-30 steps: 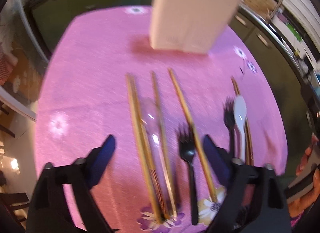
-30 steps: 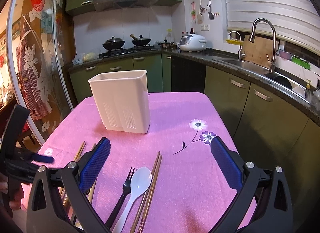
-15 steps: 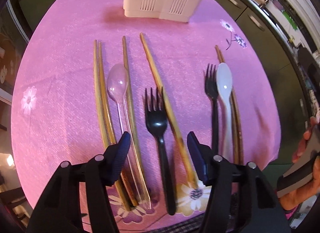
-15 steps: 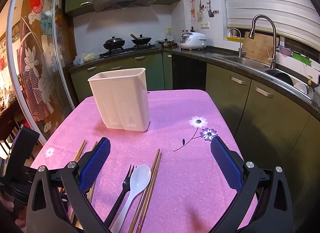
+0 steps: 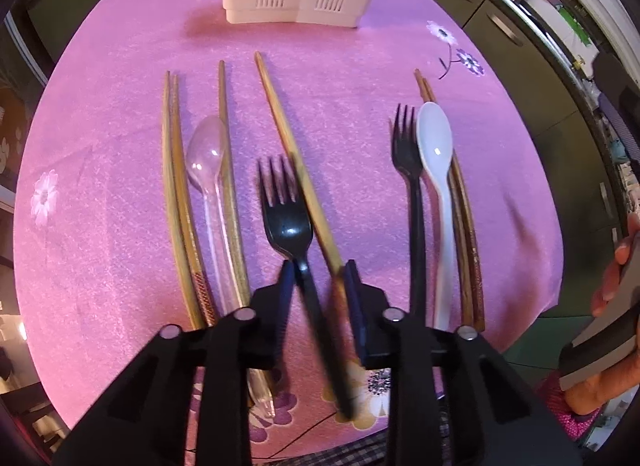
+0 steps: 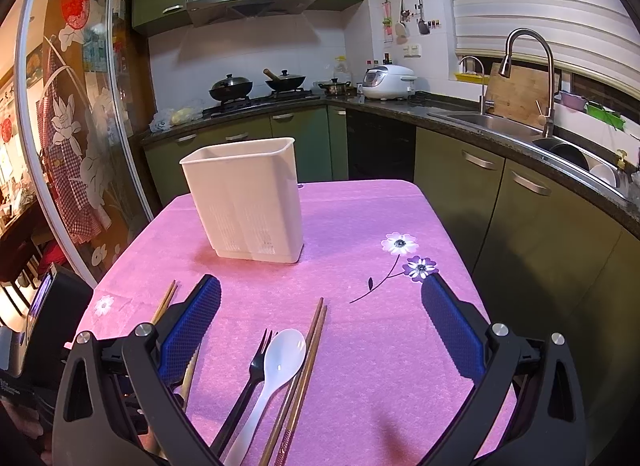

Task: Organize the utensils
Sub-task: 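Close the left tool on the black fork while the right tool reaches toward the white spoon, then close the right tool on the white plastic spoon's handle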

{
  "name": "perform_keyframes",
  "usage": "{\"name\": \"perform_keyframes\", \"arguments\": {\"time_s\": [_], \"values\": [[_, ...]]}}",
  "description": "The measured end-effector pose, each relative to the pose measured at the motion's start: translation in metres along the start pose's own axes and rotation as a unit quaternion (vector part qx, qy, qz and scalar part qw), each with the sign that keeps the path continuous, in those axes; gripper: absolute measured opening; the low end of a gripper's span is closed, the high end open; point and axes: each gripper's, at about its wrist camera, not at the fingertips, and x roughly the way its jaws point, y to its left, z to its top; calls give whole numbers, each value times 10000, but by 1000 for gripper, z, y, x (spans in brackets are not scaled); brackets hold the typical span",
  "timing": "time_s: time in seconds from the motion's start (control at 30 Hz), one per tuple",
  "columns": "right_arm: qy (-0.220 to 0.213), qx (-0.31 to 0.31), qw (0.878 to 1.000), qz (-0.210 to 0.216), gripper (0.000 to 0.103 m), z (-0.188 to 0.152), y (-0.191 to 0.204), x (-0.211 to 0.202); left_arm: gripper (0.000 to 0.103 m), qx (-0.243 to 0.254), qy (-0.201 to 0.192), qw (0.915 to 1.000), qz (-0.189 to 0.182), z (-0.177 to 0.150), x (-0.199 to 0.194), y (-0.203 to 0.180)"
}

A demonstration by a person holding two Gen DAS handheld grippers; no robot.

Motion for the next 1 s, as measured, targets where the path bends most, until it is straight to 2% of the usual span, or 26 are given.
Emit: {"name": "perform_keyframes", "arguments": {"time_s": [0.07, 0.1, 0.2, 0.3, 0.5, 0.57, 0.67, 0.73, 0.8, 0.87, 0.93, 1.0], "values": [[74, -28, 10000, 27, 99, -1, 2, 2, 17, -34, -25, 10000, -34, 0, -1, 2], [135, -56, 9999, 59, 99, -1, 4, 3, 10, -73, -30, 10000, 52, -1, -1, 6], [205, -105, 9997, 98, 99, -1, 8, 6, 13, -371, 30, 9989, -277, -4, -2, 24], [217, -103, 9997, 99, 99, -2, 11, 9, 14, -444, 9, 9986, -290, -5, -4, 32], [321, -339, 9989, 55, 99, -3, 21, 12, 15, -247, -54, 9997, -54, 0, 0, 19], [399, -430, 9983, 12, 99, -5, 25, 15, 11, -172, -136, 9997, 80, 0, 1, 16], [735, -460, 9962, 97, 99, -9, 28, 24, 9, -153, -223, 9996, 97, -1, -1, 19], [1175, -321, 9922, 271, 99, -15, 28, 35, 9, -165, -291, 9991, 245, -2, -3, 24], [1643, -112, 9850, 511, 99, -23, 29, 47, 9, -204, -391, 9980, 461, -1, -6, 31], [2134, 218, 9718, 978, 99, -35, 30, 62, 9, -205, -427, 9975, 522, 0, -7, 34], [2345, 339, 9641, 1201, 99, -45, 34, 71, 8, -178, -424, 9978, 476, 0, -8, 35], [2388, 392, 9630, 1188, 99, -49, 39, 75, 8, -159, -442, 9980, 428, -1, -9, 34]]}}
